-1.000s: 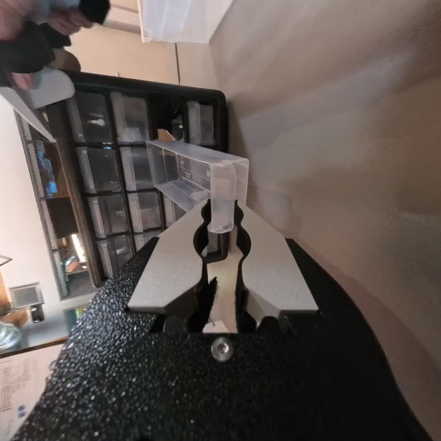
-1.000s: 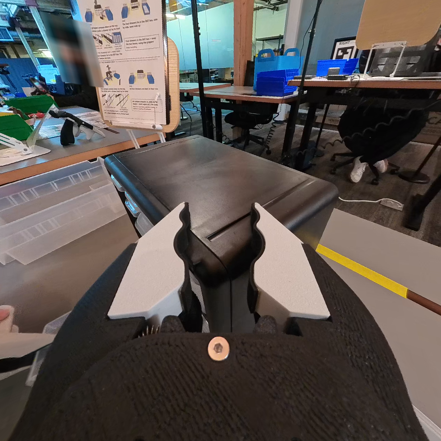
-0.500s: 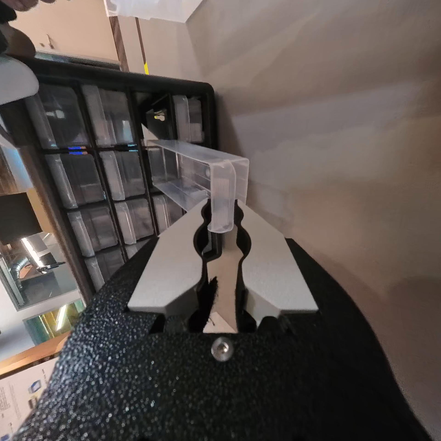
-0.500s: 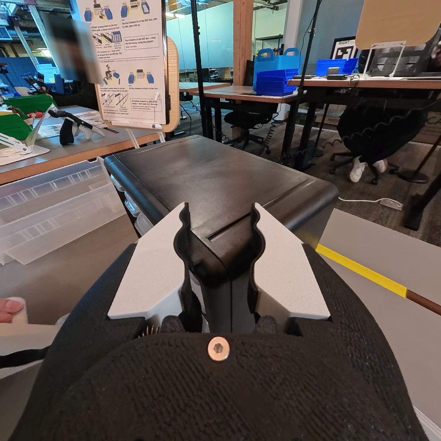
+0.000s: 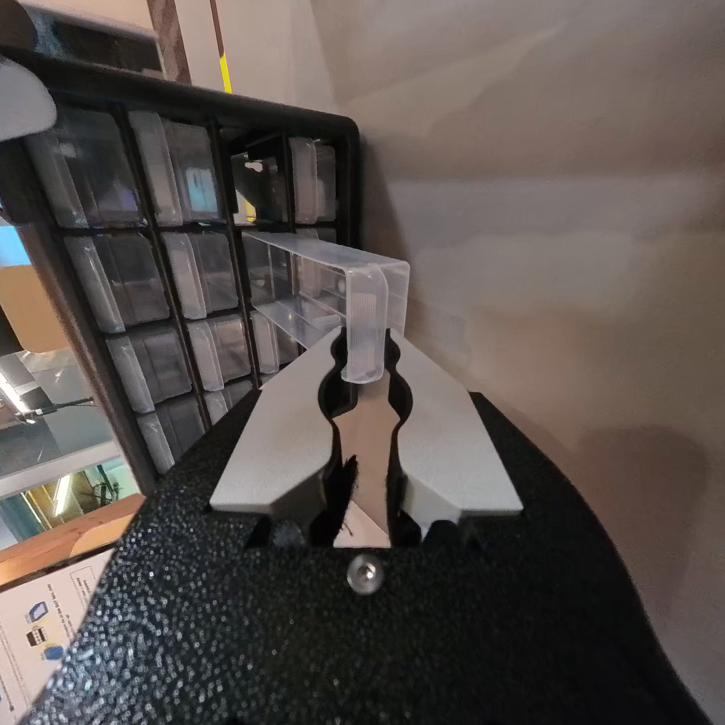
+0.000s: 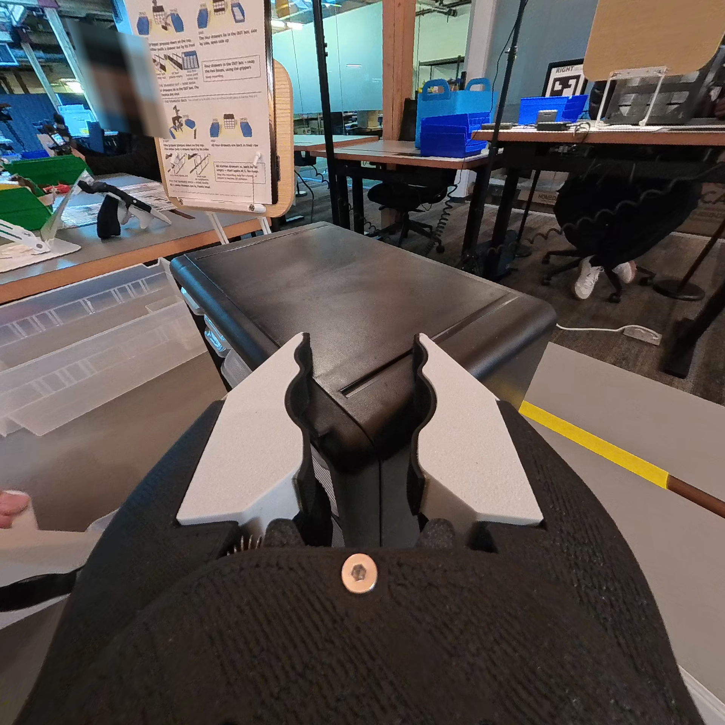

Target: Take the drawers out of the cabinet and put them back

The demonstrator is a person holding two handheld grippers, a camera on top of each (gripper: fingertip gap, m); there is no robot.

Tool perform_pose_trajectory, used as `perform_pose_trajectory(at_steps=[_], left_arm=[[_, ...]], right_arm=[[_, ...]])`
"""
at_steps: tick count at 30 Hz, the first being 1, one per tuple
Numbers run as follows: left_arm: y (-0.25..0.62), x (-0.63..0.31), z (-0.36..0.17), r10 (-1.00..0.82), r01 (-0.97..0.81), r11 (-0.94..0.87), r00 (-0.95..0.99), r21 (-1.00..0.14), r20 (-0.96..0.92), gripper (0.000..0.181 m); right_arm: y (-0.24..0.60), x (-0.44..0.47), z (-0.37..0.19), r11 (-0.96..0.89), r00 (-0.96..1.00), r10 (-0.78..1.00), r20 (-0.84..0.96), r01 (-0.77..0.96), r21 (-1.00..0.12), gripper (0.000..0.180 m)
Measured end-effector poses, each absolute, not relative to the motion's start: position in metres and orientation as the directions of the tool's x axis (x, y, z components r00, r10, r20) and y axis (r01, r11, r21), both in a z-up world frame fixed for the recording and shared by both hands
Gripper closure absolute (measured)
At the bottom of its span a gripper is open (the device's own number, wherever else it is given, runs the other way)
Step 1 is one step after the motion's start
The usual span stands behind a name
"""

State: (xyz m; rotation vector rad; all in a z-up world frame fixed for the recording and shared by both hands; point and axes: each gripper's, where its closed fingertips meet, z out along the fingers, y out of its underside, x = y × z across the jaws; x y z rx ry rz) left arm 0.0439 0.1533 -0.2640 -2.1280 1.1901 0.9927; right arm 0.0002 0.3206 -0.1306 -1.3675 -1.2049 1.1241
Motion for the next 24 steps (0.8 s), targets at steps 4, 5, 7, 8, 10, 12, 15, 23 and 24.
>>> perform_pose_trajectory(at_steps=[4, 5, 7, 8, 10, 12, 15, 23, 24], left_arm=[[0.156, 0.047, -0.262, -0.491, -0.848, -0.523, 0.382, -0.085, -0.783, 0.165], [0.157, 0.047, -0.262, -0.487, -0.843, -0.531, 0.389, -0.089, -0.782, 0.165], [0.157, 0.046, -0.262, -0.484, -0.833, -0.545, 0.402, -0.091, -0.777, 0.164], [0.159, 0.045, -0.260, -0.481, -0.832, -0.547, 0.404, -0.094, -0.778, 0.165], [0.163, 0.042, -0.258, -0.475, -0.829, -0.551, 0.404, -0.093, -0.782, 0.165], [0.168, 0.037, -0.259, -0.477, -0.833, -0.548, 0.382, -0.073, -0.791, 0.165], [0.177, 0.029, -0.263, -0.475, -0.841, -0.541, 0.335, -0.030, -0.814, 0.165], [0.201, 0.015, -0.267, -0.438, -0.840, -0.542, 0.251, 0.031, -0.863, 0.164], [0.204, 0.015, -0.267, -0.433, -0.844, -0.537, 0.256, 0.019, -0.864, 0.164]], right_arm=[[0.320, 0.000, -0.131, -0.052, 0.087, 0.995, -0.042, 0.112, -0.992, 0.129], [0.320, 0.000, -0.131, -0.053, 0.087, 0.995, -0.043, 0.111, -0.992, 0.129], [0.320, 0.000, -0.131, -0.054, 0.086, 0.995, -0.044, 0.110, -0.992, 0.129], [0.320, 0.000, -0.131, -0.054, 0.086, 0.995, -0.044, 0.110, -0.992, 0.129], [0.320, 0.000, -0.131, -0.054, 0.087, 0.995, -0.044, 0.110, -0.992, 0.129], [0.320, 0.000, -0.131, -0.054, 0.087, 0.995, -0.044, 0.110, -0.992, 0.129], [0.320, 0.000, -0.131, -0.054, 0.087, 0.995, -0.044, 0.110, -0.992, 0.129], [0.321, 0.000, -0.130, -0.055, 0.087, 0.995, -0.046, 0.110, -0.992, 0.128], [0.321, 0.000, -0.130, -0.055, 0.088, 0.995, -0.046, 0.110, -0.992, 0.128]])
